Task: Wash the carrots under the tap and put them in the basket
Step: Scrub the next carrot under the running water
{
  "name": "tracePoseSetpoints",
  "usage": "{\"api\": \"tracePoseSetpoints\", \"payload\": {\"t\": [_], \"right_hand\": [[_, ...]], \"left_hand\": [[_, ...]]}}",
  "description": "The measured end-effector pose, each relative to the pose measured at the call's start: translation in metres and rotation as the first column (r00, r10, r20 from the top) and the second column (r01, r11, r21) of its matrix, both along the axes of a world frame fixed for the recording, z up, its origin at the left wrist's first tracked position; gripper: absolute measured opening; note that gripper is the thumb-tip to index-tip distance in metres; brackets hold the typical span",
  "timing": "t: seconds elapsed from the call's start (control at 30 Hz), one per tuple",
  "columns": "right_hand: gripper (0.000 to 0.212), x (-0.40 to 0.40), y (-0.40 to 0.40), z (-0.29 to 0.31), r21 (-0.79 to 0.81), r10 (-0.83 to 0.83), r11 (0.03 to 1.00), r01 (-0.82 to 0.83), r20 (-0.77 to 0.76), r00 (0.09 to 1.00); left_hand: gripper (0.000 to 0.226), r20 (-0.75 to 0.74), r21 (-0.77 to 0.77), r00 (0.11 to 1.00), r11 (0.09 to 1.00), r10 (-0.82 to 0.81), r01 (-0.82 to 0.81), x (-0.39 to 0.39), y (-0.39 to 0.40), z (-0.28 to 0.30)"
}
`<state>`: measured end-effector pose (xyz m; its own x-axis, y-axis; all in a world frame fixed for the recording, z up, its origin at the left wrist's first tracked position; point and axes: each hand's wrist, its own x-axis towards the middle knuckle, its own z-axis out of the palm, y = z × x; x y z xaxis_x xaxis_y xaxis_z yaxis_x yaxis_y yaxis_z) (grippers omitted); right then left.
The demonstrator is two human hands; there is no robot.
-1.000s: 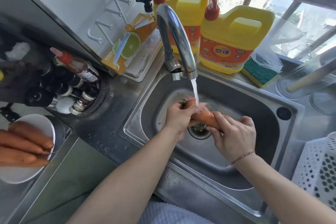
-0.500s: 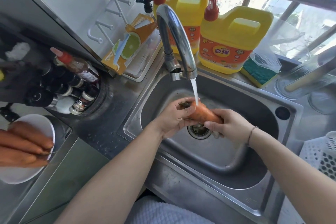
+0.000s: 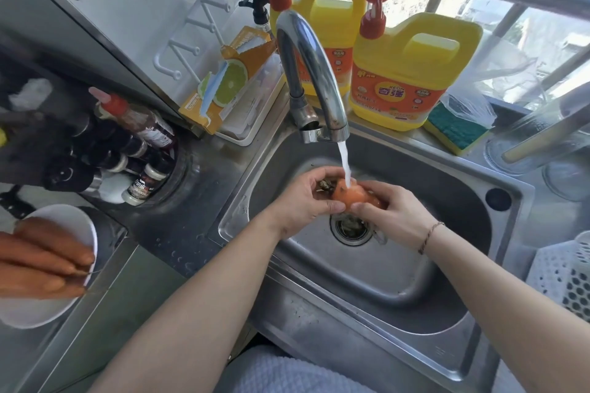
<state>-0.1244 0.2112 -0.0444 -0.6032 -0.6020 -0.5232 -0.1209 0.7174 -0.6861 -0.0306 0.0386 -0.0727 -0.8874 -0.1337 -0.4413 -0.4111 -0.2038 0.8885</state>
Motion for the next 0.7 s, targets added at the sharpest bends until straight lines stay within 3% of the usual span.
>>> {"api": "tracePoseSetpoints", "payload": {"t": [0.07,0.2,0.27,0.7], "right_hand": [[0.071,-0.003,-0.004,-0.004,-0.042,-0.080,0.996,0.082,0.063,0.995],[0.044,-0.003,-0.013,-0.007,-0.073,-0.229,0.968,0.241,0.144,0.963],[0.051,-0.002,-0.018,-0.008,-0.061,-0.282,0.953,0.298,0.189,0.941],[0.053,0.003,-0.027,-0.017,-0.076,-0.337,0.923,0.378,0.315,0.887]], "left_hand": [[0.056,-0.006,-0.012,1.000,1.000,-0.001,0.001,-0.002,0.000,0.000],[0.052,-0.031,-0.074,0.999,0.997,-0.015,0.013,-0.005,0.000,0.000],[0.052,-0.036,-0.113,0.999,0.993,-0.031,0.027,-0.008,0.003,0.002],[0.050,-0.032,-0.230,0.999,0.973,-0.036,0.028,-0.010,0.008,0.001]]}}
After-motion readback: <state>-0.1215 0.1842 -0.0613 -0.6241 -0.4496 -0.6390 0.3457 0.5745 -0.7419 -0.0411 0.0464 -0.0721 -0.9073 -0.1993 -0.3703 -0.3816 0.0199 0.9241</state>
